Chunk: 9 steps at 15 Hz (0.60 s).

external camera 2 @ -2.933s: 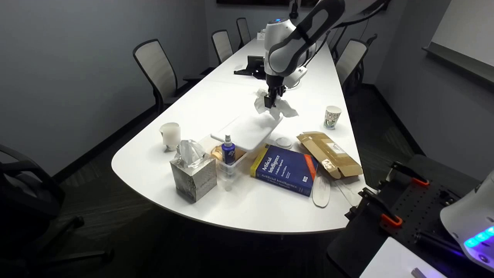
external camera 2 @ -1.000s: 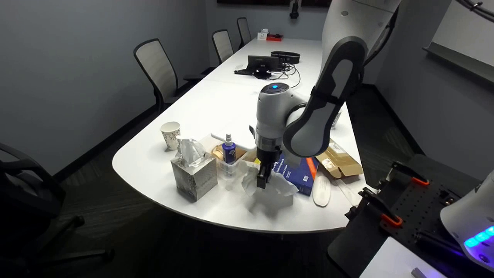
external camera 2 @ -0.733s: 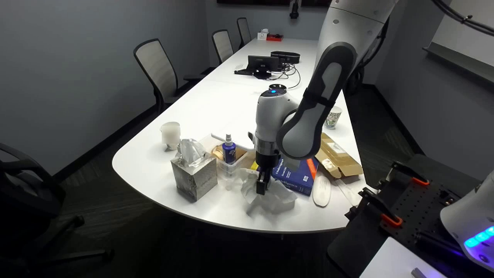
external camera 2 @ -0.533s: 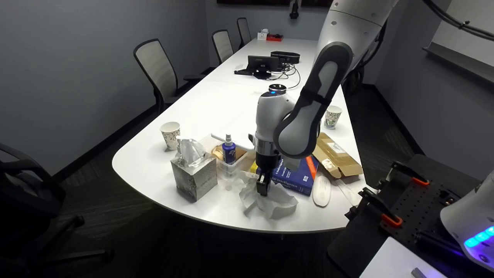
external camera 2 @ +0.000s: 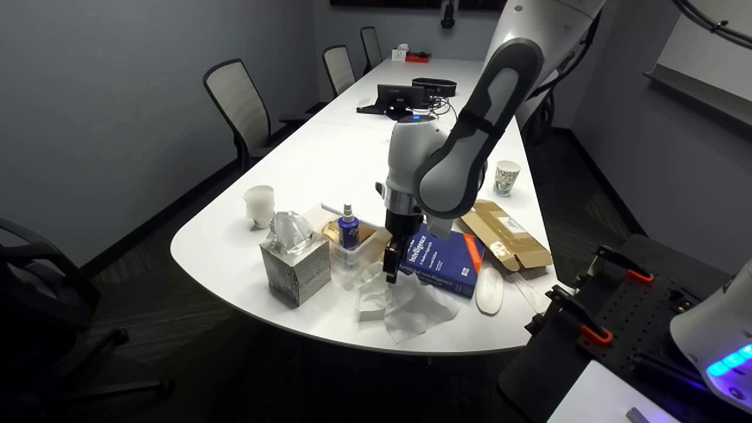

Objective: Use the napkin to wipe the right side of the table near the paper cup

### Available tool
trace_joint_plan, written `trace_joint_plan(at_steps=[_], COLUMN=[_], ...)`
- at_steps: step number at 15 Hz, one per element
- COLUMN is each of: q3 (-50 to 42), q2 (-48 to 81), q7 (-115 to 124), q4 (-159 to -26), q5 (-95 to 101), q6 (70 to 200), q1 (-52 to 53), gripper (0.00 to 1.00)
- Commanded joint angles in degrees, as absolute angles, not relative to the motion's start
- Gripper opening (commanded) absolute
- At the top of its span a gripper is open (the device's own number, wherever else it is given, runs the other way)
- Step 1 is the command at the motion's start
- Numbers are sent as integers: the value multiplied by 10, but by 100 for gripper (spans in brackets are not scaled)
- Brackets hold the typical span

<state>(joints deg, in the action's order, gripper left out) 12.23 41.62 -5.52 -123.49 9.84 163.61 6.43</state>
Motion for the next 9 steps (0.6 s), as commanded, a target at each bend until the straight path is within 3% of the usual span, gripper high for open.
trace_joint_plan(at_steps=[1,9], q3=[137,76], q2=[332,180], q7=[-81,-48], q4=[-1279,-1338], q5=[81,98], q6=[1605,1552], q1=[49,70], gripper=[100,100])
